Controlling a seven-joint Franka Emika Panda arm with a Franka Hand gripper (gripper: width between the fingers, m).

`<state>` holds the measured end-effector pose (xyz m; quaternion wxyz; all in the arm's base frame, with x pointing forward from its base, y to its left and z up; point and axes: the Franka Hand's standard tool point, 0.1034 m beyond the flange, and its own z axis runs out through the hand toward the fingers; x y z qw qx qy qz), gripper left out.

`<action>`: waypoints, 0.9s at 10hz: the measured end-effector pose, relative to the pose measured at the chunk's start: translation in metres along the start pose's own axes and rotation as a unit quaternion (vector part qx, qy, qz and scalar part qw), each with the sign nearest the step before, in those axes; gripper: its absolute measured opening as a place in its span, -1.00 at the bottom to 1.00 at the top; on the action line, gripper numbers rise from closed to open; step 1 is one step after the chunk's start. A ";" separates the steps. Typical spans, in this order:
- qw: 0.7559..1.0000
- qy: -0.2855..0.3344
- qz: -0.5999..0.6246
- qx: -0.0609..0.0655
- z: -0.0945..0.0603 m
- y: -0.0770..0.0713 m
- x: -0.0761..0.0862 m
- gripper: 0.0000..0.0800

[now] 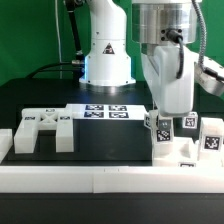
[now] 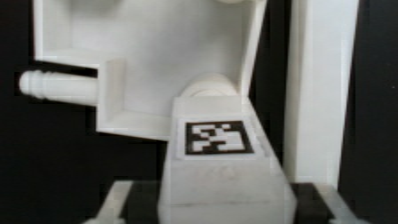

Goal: Assemble chair

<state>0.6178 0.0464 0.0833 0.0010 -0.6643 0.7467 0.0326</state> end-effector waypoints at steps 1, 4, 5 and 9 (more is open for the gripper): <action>0.999 0.000 0.053 0.000 0.000 0.001 -0.004 -0.27; 0.989 0.001 0.147 0.000 0.001 0.002 -0.006 -0.27; 0.989 0.001 0.147 0.000 0.001 0.001 -0.006 -0.27; 0.994 0.000 0.109 0.000 0.001 0.002 -0.008 0.41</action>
Offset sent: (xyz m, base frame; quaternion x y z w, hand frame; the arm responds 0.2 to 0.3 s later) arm -0.0049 -0.0004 0.0004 -0.0118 0.0149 0.2254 0.9741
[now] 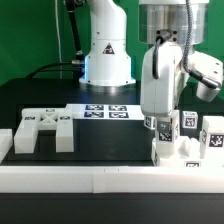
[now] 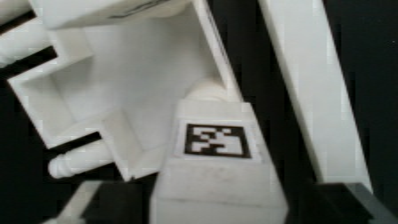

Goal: Assemble chair

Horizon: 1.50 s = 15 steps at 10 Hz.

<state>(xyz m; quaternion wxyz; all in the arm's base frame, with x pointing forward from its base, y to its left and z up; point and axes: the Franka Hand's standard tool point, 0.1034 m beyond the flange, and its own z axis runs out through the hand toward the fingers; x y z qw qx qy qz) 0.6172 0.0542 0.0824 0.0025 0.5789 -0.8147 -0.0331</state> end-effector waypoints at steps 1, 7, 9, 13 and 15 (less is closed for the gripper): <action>0.999 0.000 -0.034 0.001 0.000 0.000 0.000 0.41; 0.955 0.000 -0.297 0.002 0.000 0.000 -0.001 0.62; 0.936 0.000 -0.353 0.002 0.000 0.000 -0.001 0.62; 0.858 0.005 -0.513 0.013 -0.001 -0.001 0.000 0.62; 0.795 0.013 -0.606 0.031 -0.002 0.005 0.000 0.62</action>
Offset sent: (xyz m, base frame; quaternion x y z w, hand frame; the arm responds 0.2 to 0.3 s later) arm -0.0004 0.0045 0.0028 -0.0026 0.0023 -0.2779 0.9606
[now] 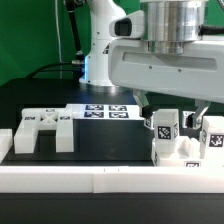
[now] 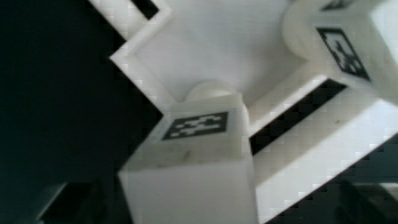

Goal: Assemble chair

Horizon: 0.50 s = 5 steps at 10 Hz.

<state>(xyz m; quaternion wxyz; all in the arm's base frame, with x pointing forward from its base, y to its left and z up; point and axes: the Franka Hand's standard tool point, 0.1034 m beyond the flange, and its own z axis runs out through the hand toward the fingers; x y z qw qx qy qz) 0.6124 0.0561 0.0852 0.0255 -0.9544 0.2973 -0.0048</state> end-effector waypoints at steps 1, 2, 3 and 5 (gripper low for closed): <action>0.999 0.007 -0.032 0.004 0.000 0.001 -0.003 0.62; 0.996 0.011 -0.085 0.005 0.000 0.005 -0.004 0.62; 0.993 0.011 -0.120 0.004 0.001 0.008 -0.003 0.62; 0.990 0.009 -0.138 0.003 0.001 0.007 -0.003 0.62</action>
Offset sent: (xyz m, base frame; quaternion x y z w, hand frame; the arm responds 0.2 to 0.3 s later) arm -0.0064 -0.0046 0.0014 0.0150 0.0036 -0.1791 0.9837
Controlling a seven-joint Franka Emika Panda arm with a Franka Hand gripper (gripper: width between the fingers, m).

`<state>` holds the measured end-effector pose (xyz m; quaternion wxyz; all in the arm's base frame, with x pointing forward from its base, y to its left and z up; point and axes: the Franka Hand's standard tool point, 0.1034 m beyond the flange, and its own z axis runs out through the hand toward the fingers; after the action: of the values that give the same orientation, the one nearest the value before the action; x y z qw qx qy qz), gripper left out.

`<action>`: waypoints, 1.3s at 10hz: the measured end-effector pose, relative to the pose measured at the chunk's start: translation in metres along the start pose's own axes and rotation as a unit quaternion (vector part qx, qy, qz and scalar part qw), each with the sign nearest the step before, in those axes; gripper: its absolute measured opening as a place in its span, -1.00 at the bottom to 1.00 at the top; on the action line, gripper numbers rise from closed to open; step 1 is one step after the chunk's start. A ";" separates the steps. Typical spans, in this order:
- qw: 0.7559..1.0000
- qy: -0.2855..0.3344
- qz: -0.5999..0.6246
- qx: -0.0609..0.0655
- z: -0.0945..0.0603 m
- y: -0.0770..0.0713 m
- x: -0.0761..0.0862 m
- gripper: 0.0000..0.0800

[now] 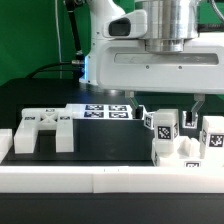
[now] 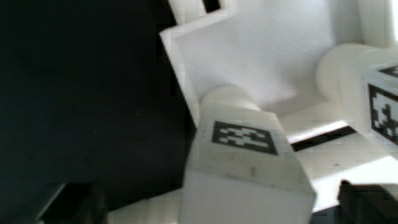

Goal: Assemble chair

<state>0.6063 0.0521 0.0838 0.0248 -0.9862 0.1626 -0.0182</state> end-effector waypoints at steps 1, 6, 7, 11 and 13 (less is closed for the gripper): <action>1.000 0.000 0.004 0.000 0.000 -0.002 0.000 0.62; 0.997 0.001 0.073 0.002 0.000 -0.002 0.001 -0.26; 0.993 0.001 0.114 0.002 0.000 -0.003 0.001 -0.26; 0.970 0.001 0.243 0.001 0.000 -0.002 0.001 -0.27; 0.945 0.000 0.328 0.003 0.000 -0.001 0.001 -0.27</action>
Offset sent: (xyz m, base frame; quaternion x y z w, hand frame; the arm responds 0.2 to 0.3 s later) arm 0.0000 0.0000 0.0000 0.0000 0.0000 0.0000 1.0000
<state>0.6077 0.0530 0.0834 0.0320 -0.8781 0.4772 -0.0095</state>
